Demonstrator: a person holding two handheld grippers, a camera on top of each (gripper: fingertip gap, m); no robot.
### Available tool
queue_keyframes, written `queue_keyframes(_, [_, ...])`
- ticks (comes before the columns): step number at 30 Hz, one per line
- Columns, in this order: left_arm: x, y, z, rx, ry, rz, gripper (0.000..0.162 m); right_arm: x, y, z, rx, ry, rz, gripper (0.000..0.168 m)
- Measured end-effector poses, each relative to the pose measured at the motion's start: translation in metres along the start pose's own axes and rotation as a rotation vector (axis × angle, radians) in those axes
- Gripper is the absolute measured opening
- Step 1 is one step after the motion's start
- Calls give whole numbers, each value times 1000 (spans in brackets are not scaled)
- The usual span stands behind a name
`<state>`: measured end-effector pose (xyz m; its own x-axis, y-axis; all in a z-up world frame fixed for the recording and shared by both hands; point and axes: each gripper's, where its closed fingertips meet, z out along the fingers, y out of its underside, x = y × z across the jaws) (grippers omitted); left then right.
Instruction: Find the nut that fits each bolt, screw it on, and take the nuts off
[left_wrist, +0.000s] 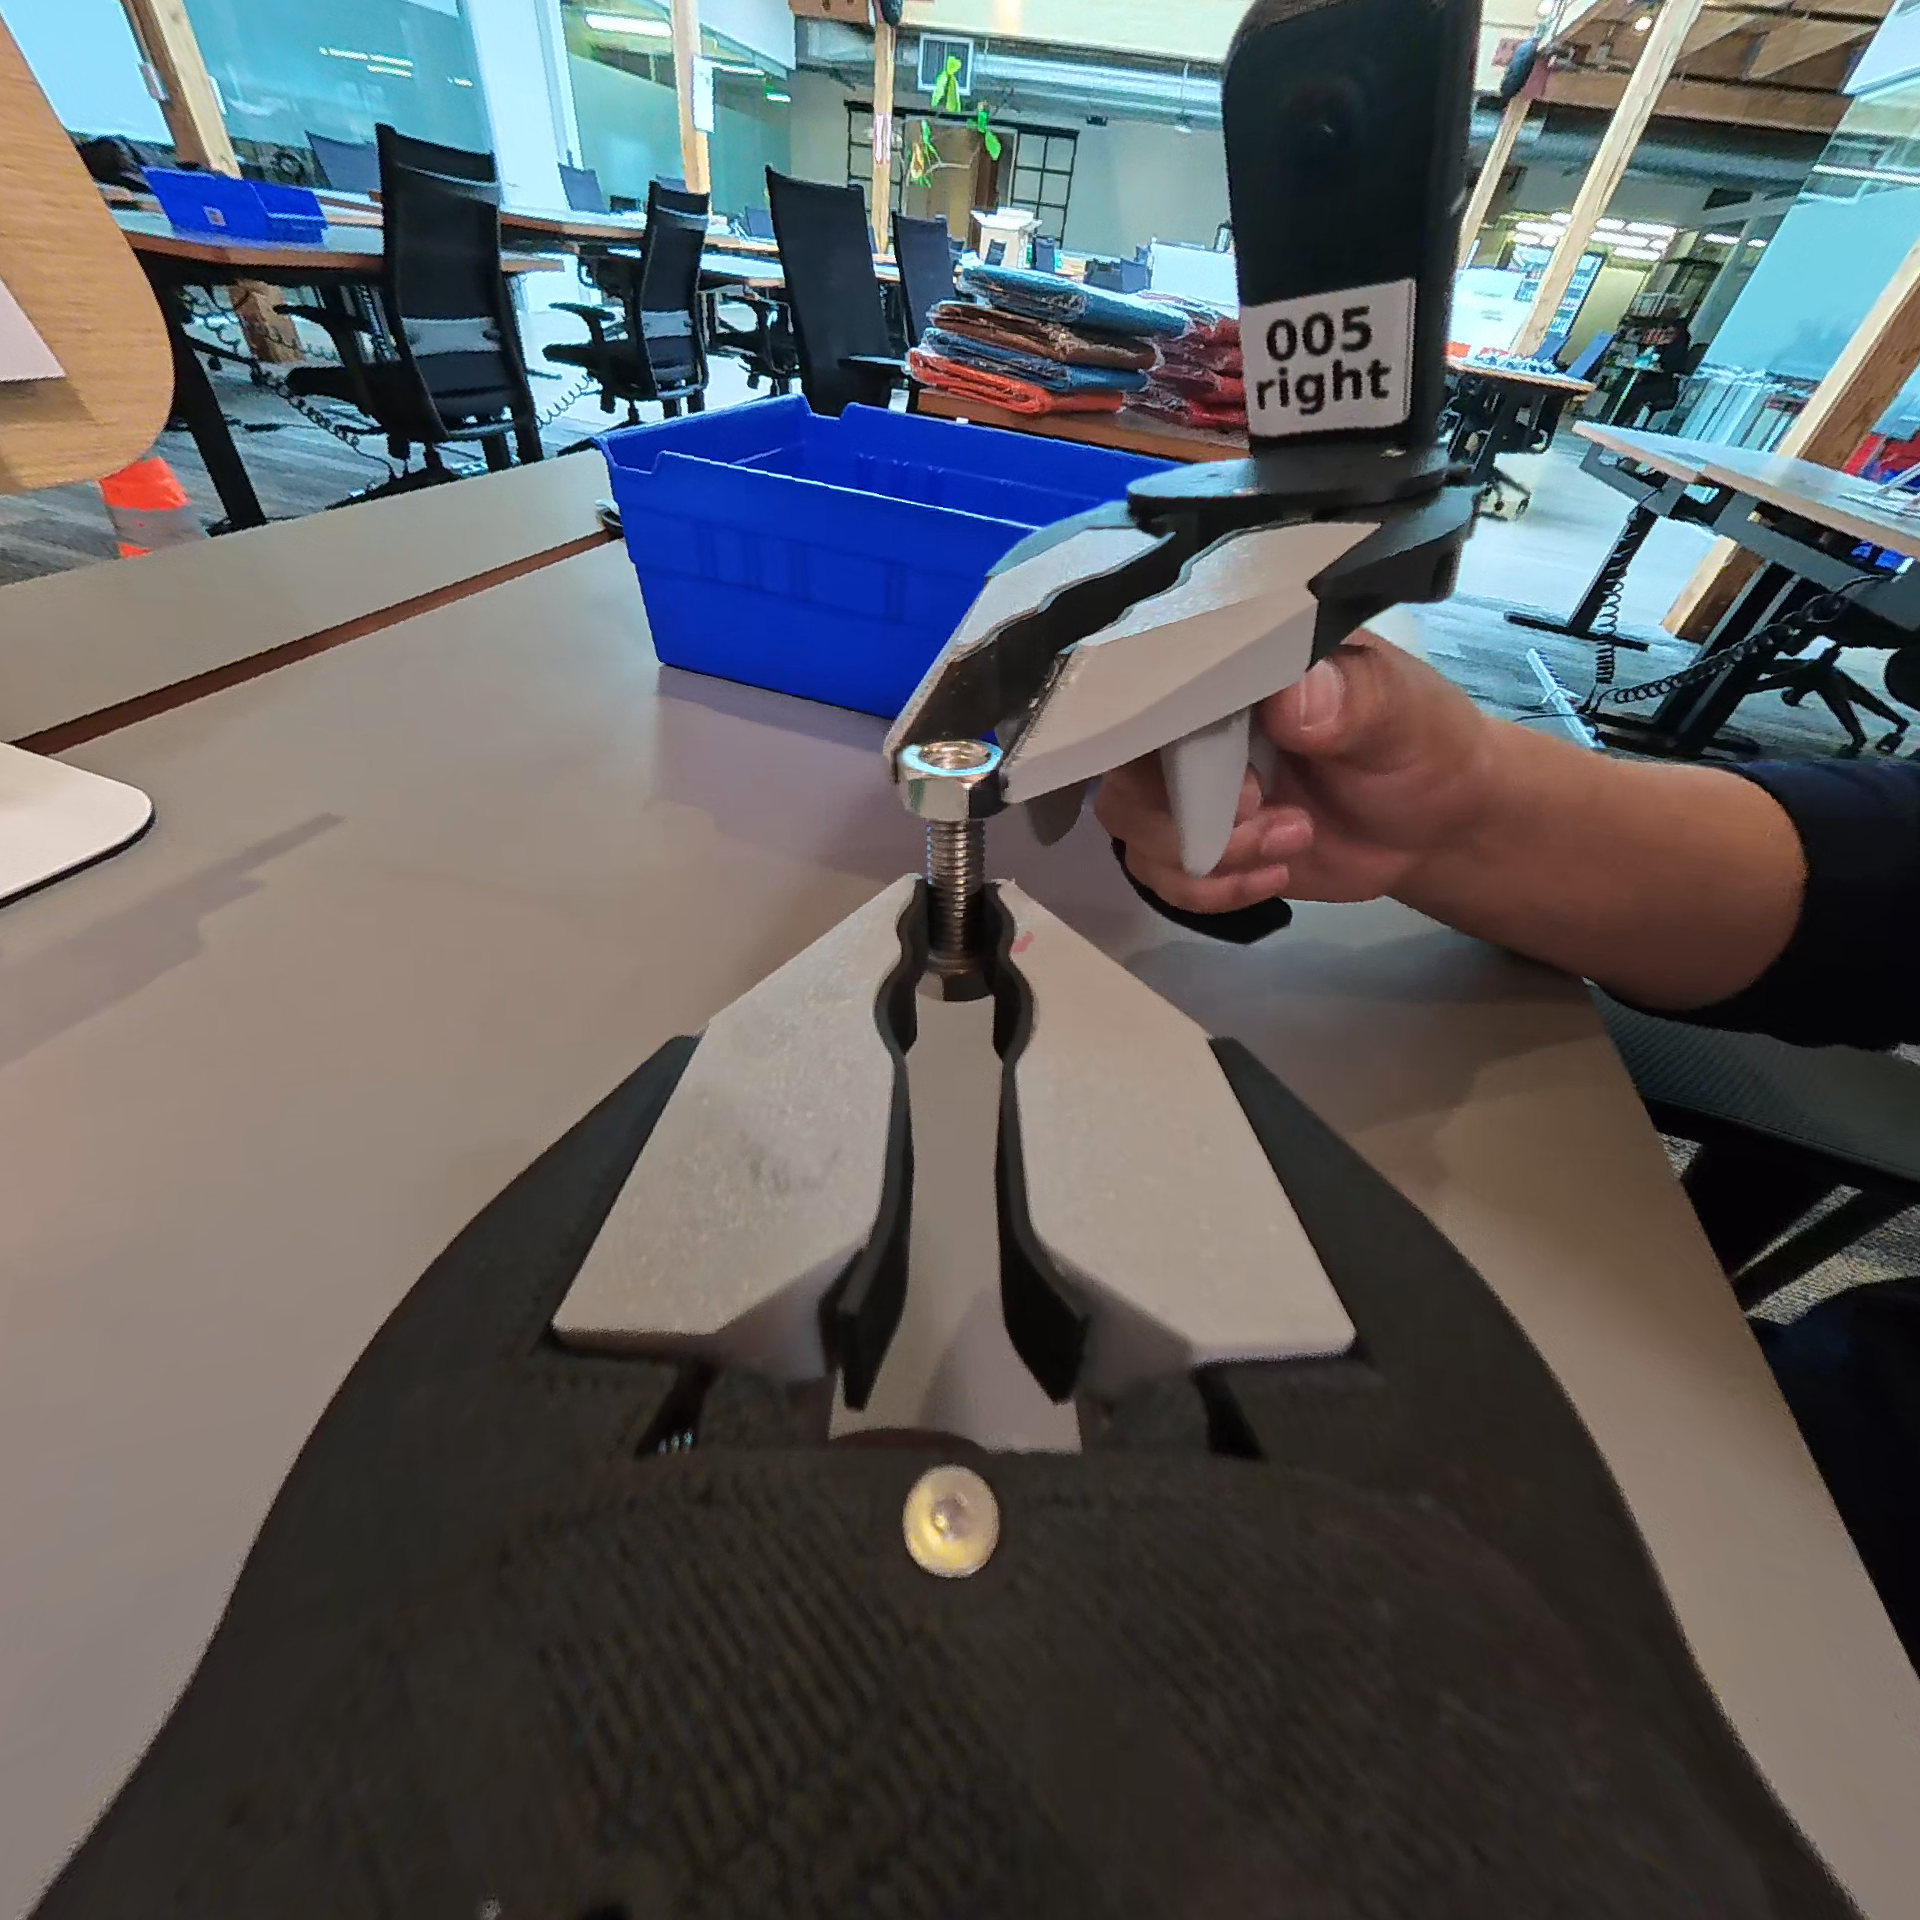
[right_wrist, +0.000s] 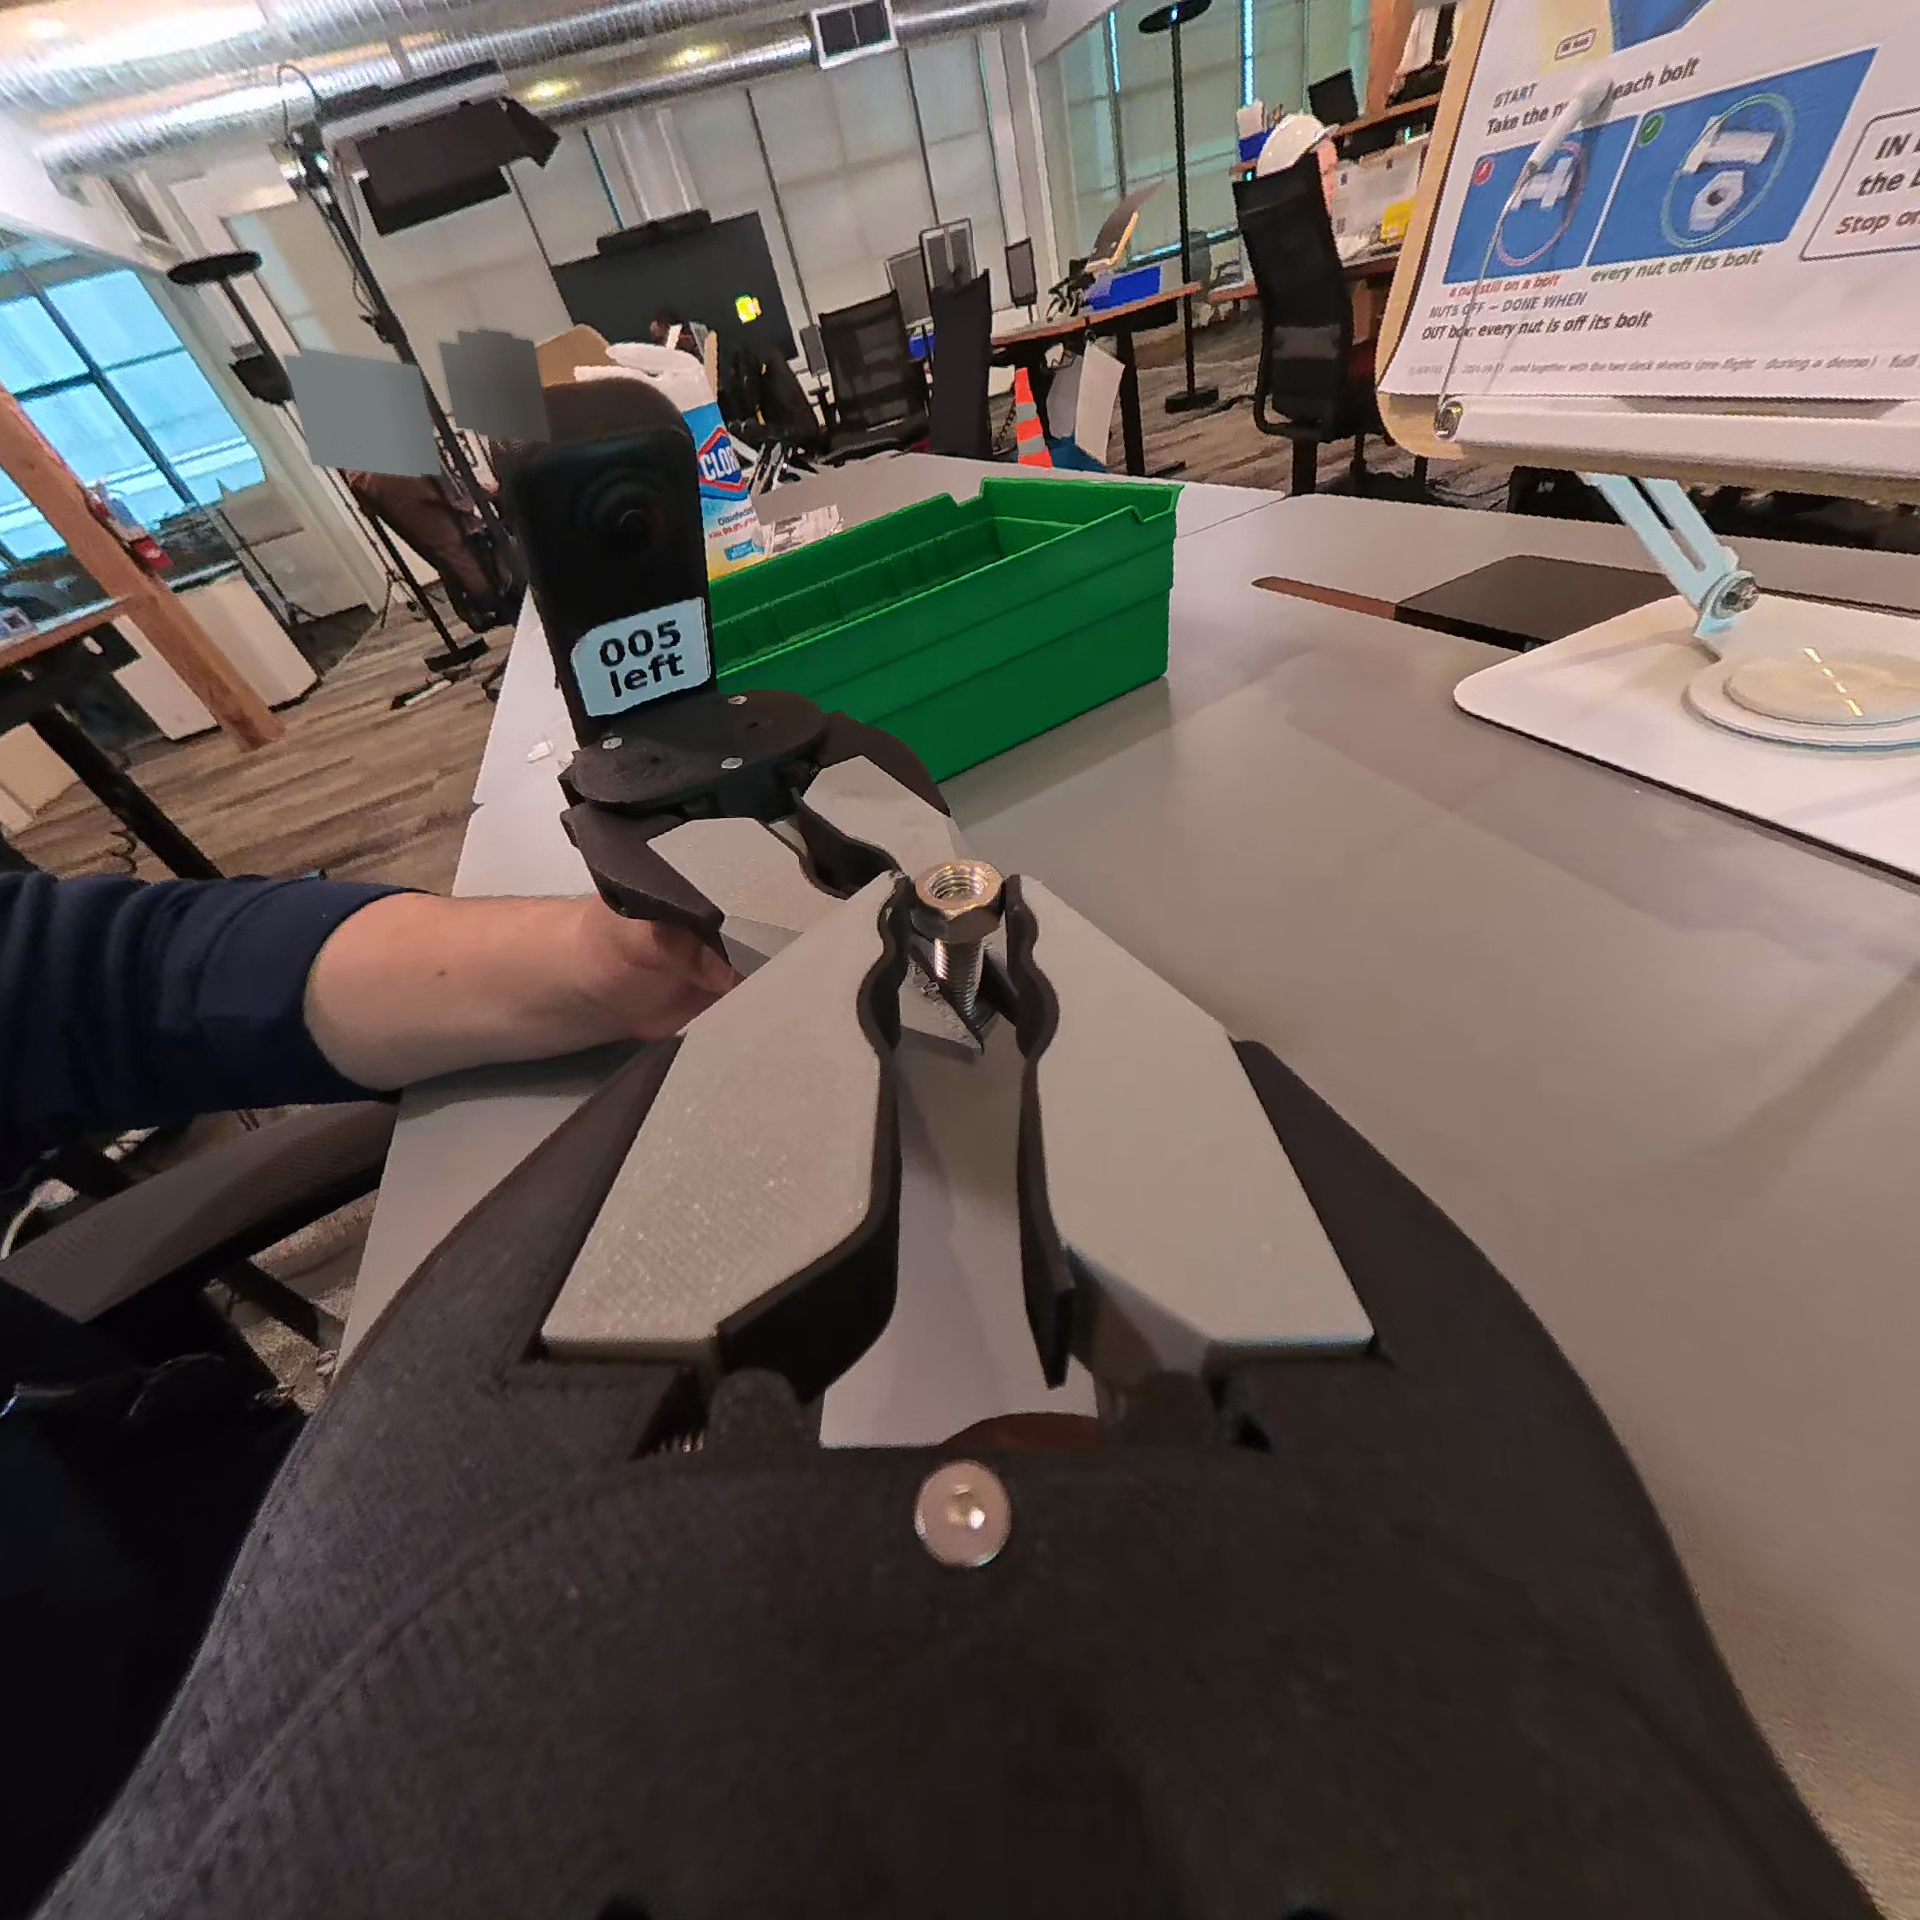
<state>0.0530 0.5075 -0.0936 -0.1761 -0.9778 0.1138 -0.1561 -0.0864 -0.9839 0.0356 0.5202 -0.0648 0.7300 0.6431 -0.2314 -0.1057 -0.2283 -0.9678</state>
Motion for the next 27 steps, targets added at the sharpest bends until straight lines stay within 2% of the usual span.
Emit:
queue_keyframes(4, [-3,2,2,-16,-35,9,7,3,2,0,4,2,20,15])
queue_keyframes(19, [1,4,3,-17,-1,-6,7,2,4,-3,-6,-22,2,15])
queue_keyframes(27, [3,4,4,-16,11,-6,7,2,-9,-13,45,-29,-13,22])
